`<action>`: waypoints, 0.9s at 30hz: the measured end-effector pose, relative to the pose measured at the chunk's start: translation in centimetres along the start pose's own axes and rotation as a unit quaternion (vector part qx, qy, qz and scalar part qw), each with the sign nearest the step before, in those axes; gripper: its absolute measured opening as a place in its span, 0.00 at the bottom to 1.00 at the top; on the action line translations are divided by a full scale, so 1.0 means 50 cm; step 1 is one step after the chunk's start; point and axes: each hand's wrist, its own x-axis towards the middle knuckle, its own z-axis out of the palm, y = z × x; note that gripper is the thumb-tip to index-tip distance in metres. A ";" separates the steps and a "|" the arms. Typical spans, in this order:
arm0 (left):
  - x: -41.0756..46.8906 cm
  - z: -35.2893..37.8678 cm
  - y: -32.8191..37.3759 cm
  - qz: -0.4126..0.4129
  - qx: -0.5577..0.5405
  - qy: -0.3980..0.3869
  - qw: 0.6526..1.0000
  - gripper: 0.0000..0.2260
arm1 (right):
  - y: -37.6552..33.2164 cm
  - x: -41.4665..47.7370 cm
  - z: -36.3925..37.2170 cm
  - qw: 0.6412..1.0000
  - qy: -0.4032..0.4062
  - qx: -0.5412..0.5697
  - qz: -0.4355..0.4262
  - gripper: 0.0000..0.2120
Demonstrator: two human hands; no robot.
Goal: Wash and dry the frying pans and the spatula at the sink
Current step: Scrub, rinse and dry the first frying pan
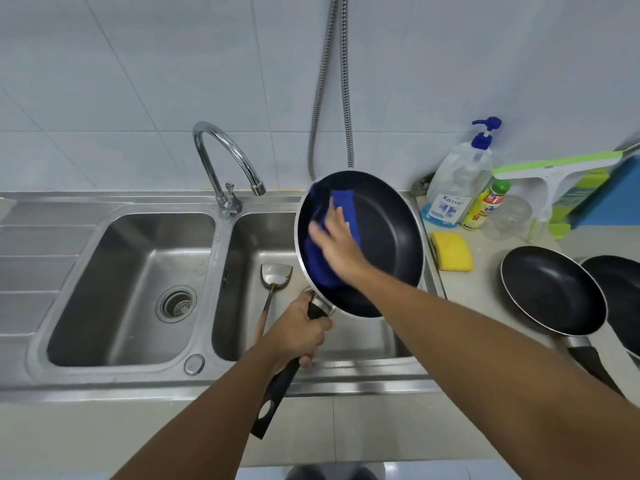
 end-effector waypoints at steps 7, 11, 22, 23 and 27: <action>-0.001 -0.023 -0.003 -0.015 -0.013 0.009 1.000 0.13 | 0.183 -0.114 -0.067 0.966 -0.090 -0.156 -0.186 0.36; -0.011 -0.027 0.003 -0.020 0.020 -0.016 0.999 0.12 | 0.215 -0.131 -0.125 0.955 -0.043 -0.269 -0.114 0.39; 0.017 0.042 0.016 -0.009 -0.045 0.043 0.998 0.05 | 0.219 -0.203 -0.236 0.798 -0.024 -0.603 -0.007 0.33; 0.020 0.047 0.015 -0.009 -0.053 0.046 0.997 0.05 | 0.222 -0.222 -0.245 0.802 -0.013 -0.597 0.010 0.31; 0.021 0.082 0.006 -0.018 -0.090 0.047 0.995 0.05 | 0.254 -0.290 -0.285 0.792 0.062 -0.602 0.078 0.25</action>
